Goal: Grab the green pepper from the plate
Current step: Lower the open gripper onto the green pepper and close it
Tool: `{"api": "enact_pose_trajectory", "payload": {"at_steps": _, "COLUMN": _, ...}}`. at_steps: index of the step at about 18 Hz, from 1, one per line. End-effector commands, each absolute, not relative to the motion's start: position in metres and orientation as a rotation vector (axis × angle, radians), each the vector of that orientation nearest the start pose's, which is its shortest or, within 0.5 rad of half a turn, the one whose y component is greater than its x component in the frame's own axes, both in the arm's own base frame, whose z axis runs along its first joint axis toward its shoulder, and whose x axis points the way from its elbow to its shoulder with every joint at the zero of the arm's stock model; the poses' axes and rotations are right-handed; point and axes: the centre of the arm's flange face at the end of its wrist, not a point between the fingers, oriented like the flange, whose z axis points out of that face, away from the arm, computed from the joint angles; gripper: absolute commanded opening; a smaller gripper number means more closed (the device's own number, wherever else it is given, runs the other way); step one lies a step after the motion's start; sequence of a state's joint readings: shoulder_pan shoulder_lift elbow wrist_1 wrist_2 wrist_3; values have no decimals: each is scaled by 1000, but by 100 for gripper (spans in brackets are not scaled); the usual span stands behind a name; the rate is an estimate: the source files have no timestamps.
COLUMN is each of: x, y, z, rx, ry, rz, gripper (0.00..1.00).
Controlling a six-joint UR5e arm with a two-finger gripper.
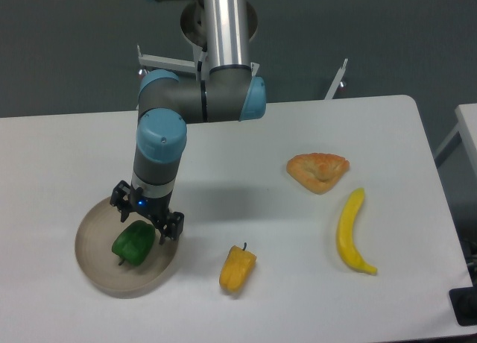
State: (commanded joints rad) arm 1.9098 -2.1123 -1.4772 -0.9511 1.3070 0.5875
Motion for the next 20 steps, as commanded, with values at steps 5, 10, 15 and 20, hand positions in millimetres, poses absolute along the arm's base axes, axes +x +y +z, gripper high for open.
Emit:
{"api": "enact_pose_trajectory", "payload": {"at_steps": 5, "x": -65, "y": 706, "z": 267, "rx": -2856, "ry": 416, "rz": -214, "gripper": 100}}
{"api": "enact_pose_trajectory", "payload": {"at_steps": 10, "x": -63, "y": 706, "z": 262, "rx": -2866, "ry": 416, "rz": -218, "gripper": 100}}
{"api": "enact_pose_trajectory", "payload": {"at_steps": 15, "x": -63, "y": 709, "z": 257, "rx": -2872, "ry": 415, "rz": -215, "gripper": 83}}
{"api": "enact_pose_trajectory", "payload": {"at_steps": 20, "x": -60, "y": 710, "z": 259, "rx": -2866, "ry": 431, "rz": -214, "gripper": 50}}
